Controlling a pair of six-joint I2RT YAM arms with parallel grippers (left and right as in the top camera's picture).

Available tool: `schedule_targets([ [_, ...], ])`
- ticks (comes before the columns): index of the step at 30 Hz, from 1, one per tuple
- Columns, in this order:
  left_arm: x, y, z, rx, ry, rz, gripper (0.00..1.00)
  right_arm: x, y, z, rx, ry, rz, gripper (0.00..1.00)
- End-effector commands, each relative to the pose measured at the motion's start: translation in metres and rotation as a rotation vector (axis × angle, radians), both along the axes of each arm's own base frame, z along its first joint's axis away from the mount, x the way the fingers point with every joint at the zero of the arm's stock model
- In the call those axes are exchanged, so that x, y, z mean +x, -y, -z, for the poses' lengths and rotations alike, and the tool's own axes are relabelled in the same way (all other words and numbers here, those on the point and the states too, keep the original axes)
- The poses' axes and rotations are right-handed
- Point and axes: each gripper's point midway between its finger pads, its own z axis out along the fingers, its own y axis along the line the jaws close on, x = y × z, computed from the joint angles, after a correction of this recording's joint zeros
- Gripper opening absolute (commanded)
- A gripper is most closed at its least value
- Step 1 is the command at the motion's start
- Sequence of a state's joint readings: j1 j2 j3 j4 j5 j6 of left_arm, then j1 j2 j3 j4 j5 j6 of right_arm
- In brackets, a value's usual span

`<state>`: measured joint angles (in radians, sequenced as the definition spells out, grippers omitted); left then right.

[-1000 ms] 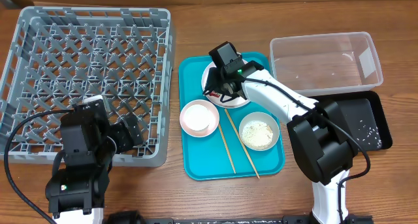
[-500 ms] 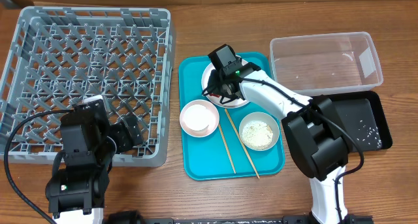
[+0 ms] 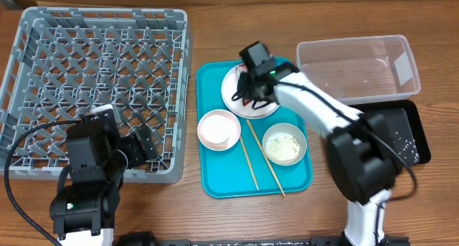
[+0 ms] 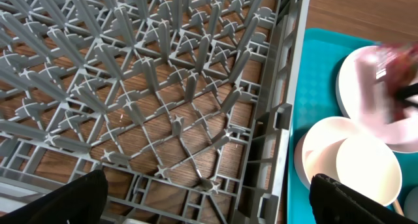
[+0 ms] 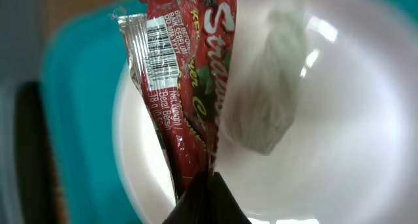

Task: Sort waste into correct bins and load items into the dishwasher
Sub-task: 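Carry the red wrapper with the right gripper into the clear bin, then grasp the white tissue on the plate with the right gripper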

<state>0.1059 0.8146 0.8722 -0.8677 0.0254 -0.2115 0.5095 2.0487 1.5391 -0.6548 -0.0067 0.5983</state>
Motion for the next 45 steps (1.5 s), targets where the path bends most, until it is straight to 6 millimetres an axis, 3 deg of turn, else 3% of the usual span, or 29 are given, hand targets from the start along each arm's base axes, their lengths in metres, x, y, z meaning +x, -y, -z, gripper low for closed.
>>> schedule_targets([
  [1, 0.003, -0.003, -0.013, -0.006, 0.037, -0.026, 1.0, 0.019, 0.026, -0.103, 0.016, 0.235, -0.014, 0.04],
  [3, 0.003, -0.003, -0.013, -0.006, 0.037, -0.026, 1.0, 0.024, 0.052, -0.125, -0.021, 0.288, 0.053, 0.04],
  [6, 0.003, -0.003, -0.013, -0.006, 0.037, -0.026, 1.0, 0.029, 0.097, -0.139, -0.113, 0.32, 0.164, 0.04],
  [11, 0.003, -0.003, -0.013, -0.006, 0.037, -0.026, 1.0, 0.029, 0.164, -0.125, -0.184, 0.242, 0.346, 0.04],
  [14, 0.003, -0.003, -0.013, -0.006, 0.037, -0.026, 1.0, 0.027, 0.186, -0.107, -0.187, 0.173, 0.386, 0.04],
  [15, 0.003, -0.003, -0.013, -0.006, 0.037, -0.026, 1.0, 0.026, 0.19, -0.1, -0.177, 0.145, 0.389, 0.1],
  [17, 0.003, -0.003, -0.013, -0.006, 0.037, -0.026, 1.0, 0.025, 0.195, -0.096, -0.167, 0.122, 0.395, 0.36],
  [18, 0.003, -0.003, -0.013, -0.006, 0.037, -0.026, 1.0, 0.026, 0.195, -0.096, -0.162, 0.123, 0.395, 0.48],
  [20, 0.003, -0.003, -0.013, -0.006, 0.037, -0.026, 1.0, 0.029, 0.191, -0.099, -0.14, 0.136, 0.379, 0.57],
  [22, 0.003, -0.003, -0.013, -0.006, 0.037, -0.026, 1.0, 0.033, 0.177, -0.104, -0.095, 0.157, 0.305, 0.61],
  [23, 0.003, -0.003, -0.013, -0.006, 0.037, -0.026, 1.0, 0.037, 0.152, -0.11, -0.018, 0.18, 0.199, 0.64],
  [26, 0.003, -0.003, -0.013, -0.006, 0.037, -0.026, 1.0, 0.04, 0.114, -0.119, 0.058, 0.226, 0.052, 0.67],
  [29, 0.003, -0.003, -0.013, -0.006, 0.037, -0.026, 1.0, 0.041, 0.087, -0.125, 0.049, 0.278, -0.015, 0.74],
  [32, 0.003, -0.003, -0.013, -0.006, 0.037, -0.026, 1.0, 0.041, 0.073, -0.125, -0.01, 0.315, -0.032, 0.77],
  [38, 0.003, -0.003, -0.013, -0.006, 0.037, -0.026, 1.0, 0.043, 0.054, -0.094, -0.117, 0.307, -0.036, 0.79],
  [43, 0.003, -0.003, -0.013, -0.006, 0.036, -0.026, 1.0, 0.043, 0.049, -0.05, -0.116, 0.211, 0.01, 0.78],
  [45, 0.003, -0.003, -0.013, -0.006, 0.036, -0.026, 1.0, 0.042, 0.049, -0.023, -0.115, 0.151, 0.052, 0.78],
])
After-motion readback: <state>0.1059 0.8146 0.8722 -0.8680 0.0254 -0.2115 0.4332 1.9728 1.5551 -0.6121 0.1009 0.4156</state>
